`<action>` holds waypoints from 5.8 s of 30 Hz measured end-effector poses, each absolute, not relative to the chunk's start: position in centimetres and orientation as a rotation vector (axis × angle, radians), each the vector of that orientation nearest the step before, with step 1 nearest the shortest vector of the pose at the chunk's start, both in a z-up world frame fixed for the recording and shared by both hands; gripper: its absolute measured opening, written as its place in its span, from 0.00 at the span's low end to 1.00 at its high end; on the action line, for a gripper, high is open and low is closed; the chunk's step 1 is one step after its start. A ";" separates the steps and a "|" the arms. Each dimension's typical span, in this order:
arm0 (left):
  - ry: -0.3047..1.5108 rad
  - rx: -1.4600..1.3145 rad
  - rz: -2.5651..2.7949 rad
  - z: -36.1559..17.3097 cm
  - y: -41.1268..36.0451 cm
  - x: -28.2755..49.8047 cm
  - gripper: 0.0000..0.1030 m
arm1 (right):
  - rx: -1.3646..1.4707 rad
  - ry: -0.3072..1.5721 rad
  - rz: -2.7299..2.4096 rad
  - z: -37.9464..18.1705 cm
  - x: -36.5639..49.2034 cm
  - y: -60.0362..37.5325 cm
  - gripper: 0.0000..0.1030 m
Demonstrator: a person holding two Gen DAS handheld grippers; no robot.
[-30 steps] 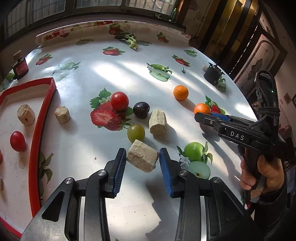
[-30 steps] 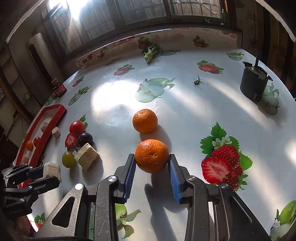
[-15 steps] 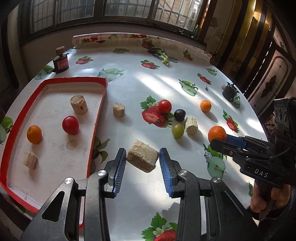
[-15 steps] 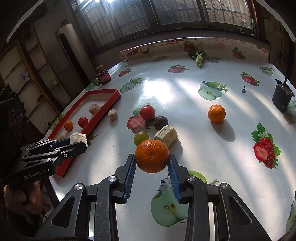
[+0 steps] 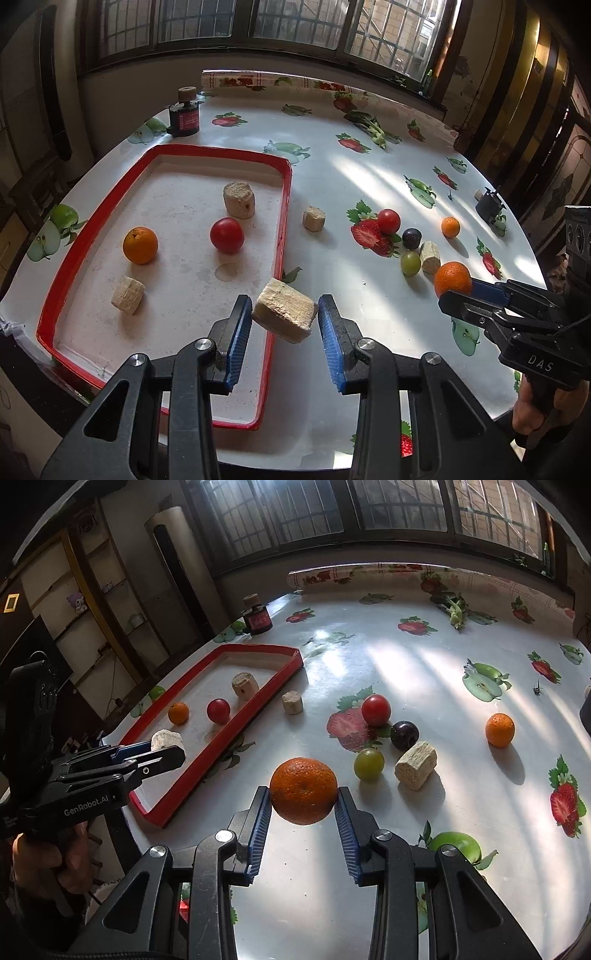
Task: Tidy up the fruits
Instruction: 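Carry the orange in the right tool while the left tool carries the beige block over the tray, then open the left tool releasing the block while the right tool releases the orange into the tray, then lift both open tools away from the tray, then move the right tool to a beige cork piece while the left tool approaches the green grape, then grasp the cork piece with the right tool while the left tool grasps the green grape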
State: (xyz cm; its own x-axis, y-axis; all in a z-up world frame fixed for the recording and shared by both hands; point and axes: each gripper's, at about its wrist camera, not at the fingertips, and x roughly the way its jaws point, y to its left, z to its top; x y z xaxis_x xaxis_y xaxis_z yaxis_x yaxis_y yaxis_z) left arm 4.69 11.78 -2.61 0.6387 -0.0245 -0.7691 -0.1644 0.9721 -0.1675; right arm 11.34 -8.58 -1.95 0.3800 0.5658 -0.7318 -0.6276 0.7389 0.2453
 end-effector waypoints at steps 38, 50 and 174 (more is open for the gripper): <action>0.884 -0.350 0.322 -4.5 25.1 1.1 0.34 | -0.237 0.920 1.000 -2.3 9.7 6.7 0.35; 0.935 -0.348 0.320 -6.1 25.8 2.2 0.34 | -0.285 0.985 1.027 -5.1 10.9 10.3 0.35; 0.974 -0.144 -0.112 -5.0 2.2 12.6 0.21 | 0.055 0.938 0.598 -4.6 17.4 -16.6 0.40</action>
State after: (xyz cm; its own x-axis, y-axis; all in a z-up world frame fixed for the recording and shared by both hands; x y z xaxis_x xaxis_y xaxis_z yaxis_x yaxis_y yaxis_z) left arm 12.63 2.18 -4.96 0.5573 -0.1592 -0.8149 0.0302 0.9847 -0.1717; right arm 17.39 -16.56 -4.57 0.4427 0.5051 -0.7409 -0.4586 0.8375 0.2970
